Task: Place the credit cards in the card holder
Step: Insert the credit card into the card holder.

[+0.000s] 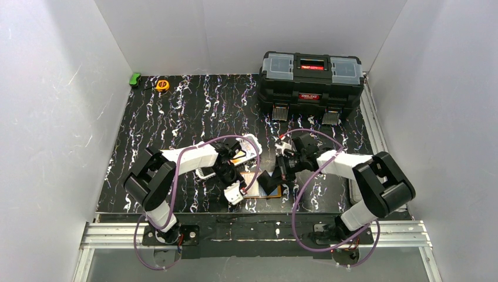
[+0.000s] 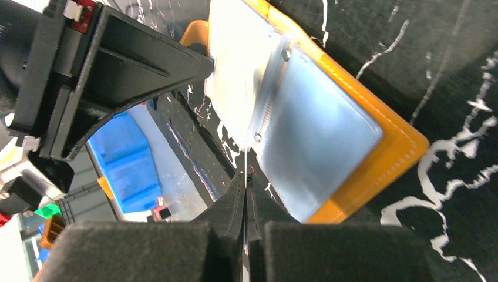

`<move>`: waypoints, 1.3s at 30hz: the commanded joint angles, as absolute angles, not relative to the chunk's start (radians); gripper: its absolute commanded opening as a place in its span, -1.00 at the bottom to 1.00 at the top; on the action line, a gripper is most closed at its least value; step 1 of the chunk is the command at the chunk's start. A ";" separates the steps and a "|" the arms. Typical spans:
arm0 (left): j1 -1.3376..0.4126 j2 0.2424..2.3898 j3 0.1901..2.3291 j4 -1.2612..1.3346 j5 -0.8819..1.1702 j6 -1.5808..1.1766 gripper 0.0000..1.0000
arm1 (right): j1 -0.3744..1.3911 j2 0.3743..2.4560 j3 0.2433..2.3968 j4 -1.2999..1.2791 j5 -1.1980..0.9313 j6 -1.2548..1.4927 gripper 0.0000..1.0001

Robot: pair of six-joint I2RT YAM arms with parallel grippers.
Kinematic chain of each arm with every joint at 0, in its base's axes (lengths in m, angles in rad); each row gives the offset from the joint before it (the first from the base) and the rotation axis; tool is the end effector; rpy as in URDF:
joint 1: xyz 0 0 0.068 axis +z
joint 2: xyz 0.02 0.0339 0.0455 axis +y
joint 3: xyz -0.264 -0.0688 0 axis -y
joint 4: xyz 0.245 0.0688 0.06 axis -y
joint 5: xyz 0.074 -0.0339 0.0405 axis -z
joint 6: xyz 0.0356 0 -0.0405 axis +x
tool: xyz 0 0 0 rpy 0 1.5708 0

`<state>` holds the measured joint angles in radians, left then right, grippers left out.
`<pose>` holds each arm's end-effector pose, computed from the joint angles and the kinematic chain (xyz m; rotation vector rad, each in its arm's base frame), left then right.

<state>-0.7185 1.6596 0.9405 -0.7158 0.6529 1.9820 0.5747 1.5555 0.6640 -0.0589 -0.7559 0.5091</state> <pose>0.1974 -0.2013 0.1589 2.5356 0.5074 -0.6024 0.2172 0.1698 0.1433 -0.4282 2.6635 1.3527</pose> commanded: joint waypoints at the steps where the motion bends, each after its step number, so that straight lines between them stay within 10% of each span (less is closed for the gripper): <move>1: -0.732 1.679 0.952 -0.806 0.638 2.000 -0.43 | 0.537 1.495 0.613 -0.012 -0.788 0.543 -0.97; 39: -0.787 1.687 0.957 -0.794 0.626 1.954 -0.59 | 0.485 1.590 0.525 0.230 -0.898 0.625 -0.97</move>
